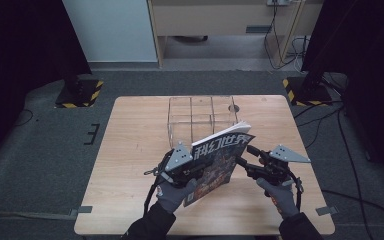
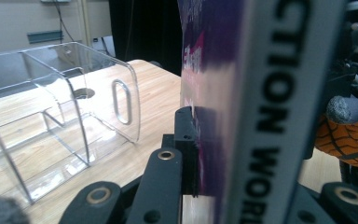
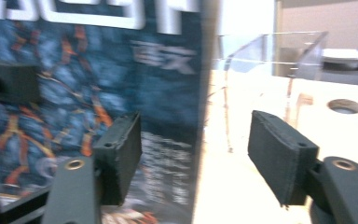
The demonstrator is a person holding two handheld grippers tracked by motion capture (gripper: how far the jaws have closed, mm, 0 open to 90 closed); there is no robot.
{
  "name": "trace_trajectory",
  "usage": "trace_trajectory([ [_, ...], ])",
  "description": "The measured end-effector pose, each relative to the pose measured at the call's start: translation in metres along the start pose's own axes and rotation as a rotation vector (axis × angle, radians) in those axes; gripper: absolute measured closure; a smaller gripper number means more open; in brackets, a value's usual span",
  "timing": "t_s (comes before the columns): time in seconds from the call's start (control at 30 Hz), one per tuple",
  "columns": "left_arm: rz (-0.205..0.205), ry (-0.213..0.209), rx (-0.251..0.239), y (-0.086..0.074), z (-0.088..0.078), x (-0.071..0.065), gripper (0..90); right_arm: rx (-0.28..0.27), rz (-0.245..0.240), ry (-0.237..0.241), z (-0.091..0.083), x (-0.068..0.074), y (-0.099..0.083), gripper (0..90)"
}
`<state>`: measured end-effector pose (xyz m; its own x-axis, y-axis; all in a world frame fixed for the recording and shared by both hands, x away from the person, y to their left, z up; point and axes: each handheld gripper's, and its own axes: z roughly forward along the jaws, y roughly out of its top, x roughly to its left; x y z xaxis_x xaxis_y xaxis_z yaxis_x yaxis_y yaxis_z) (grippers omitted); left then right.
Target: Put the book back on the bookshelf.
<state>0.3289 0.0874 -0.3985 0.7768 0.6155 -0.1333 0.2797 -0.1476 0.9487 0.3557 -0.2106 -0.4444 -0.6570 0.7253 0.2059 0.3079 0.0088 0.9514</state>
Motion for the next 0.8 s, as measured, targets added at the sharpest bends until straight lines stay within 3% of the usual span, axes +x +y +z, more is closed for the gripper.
trace_trajectory([
  [0.2, -0.007, 0.015, -0.019, 0.006, -0.01, 0.004, 82.0, 0.042, -0.028, -0.117, 0.002, -0.009, -0.006, 25.7],
  [0.37, -0.021, 0.033, -0.041, 0.013, -0.02, 0.008, 82.0, 0.092, -0.003, -0.189, 0.005, -0.016, -0.012, 21.6],
  [0.8, -0.047, 0.109, -0.075, 0.028, -0.05, 0.026, 82.0, 0.215, -0.015, -0.277, 0.008, -0.028, -0.03, 16.8],
])
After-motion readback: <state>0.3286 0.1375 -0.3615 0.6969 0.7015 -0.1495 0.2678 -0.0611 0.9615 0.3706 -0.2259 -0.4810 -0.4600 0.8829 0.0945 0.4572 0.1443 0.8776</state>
